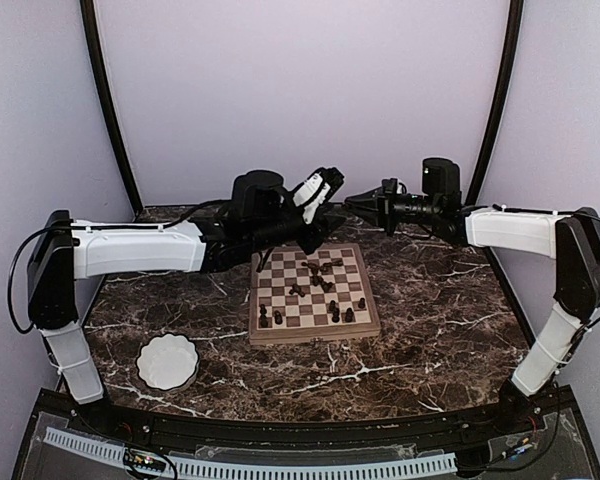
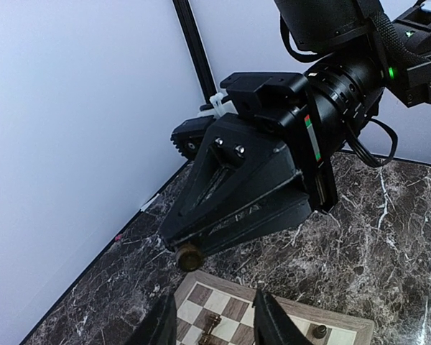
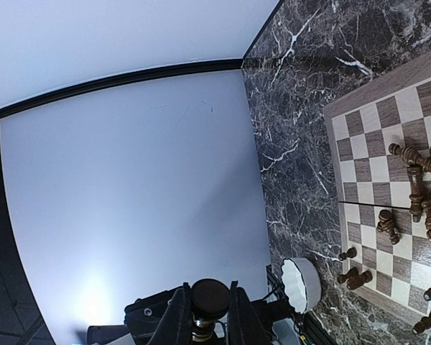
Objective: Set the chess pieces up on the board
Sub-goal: Pass from the right arm to the left
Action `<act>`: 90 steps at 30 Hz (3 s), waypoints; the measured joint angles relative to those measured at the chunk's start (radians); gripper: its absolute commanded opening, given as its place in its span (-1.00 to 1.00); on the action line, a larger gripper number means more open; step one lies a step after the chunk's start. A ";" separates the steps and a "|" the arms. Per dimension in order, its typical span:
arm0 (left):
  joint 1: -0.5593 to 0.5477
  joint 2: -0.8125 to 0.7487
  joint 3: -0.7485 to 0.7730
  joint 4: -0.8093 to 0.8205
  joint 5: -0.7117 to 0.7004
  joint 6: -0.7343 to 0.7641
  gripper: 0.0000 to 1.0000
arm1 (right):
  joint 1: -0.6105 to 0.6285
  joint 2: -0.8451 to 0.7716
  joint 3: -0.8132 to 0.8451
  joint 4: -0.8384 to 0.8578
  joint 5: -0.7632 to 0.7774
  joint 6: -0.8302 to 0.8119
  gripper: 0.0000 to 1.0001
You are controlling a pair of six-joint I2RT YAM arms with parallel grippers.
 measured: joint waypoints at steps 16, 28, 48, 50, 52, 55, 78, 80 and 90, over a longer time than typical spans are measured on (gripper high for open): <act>-0.003 0.072 0.065 0.008 -0.071 -0.016 -0.31 | 0.024 0.000 0.008 0.012 -0.045 0.017 -0.96; -0.004 0.084 0.076 0.008 -0.095 -0.050 -0.47 | 0.024 0.000 0.021 0.012 -0.063 0.011 -0.95; -0.004 0.087 0.093 0.015 -0.098 -0.091 -0.90 | 0.023 0.000 0.034 0.005 -0.063 0.008 -0.89; -0.004 0.087 0.093 0.015 -0.097 -0.095 -0.89 | 0.023 0.000 0.035 0.005 -0.063 0.007 -0.88; -0.004 0.087 0.093 0.015 -0.098 -0.098 -0.80 | 0.023 0.002 0.038 0.003 -0.063 0.006 -0.89; -0.004 0.087 0.096 0.015 -0.097 -0.103 -0.68 | 0.023 0.004 0.046 -0.003 -0.063 0.004 -0.90; -0.004 0.089 0.100 0.026 -0.109 -0.141 -0.89 | 0.022 0.015 0.050 0.001 -0.072 0.005 -0.80; -0.004 0.091 0.100 0.027 -0.109 -0.143 -0.94 | 0.021 0.015 0.050 0.001 -0.072 0.005 -0.61; -0.004 0.102 0.141 -0.051 0.024 -0.161 -1.00 | -0.160 -0.069 0.145 -0.475 0.022 -0.374 -0.04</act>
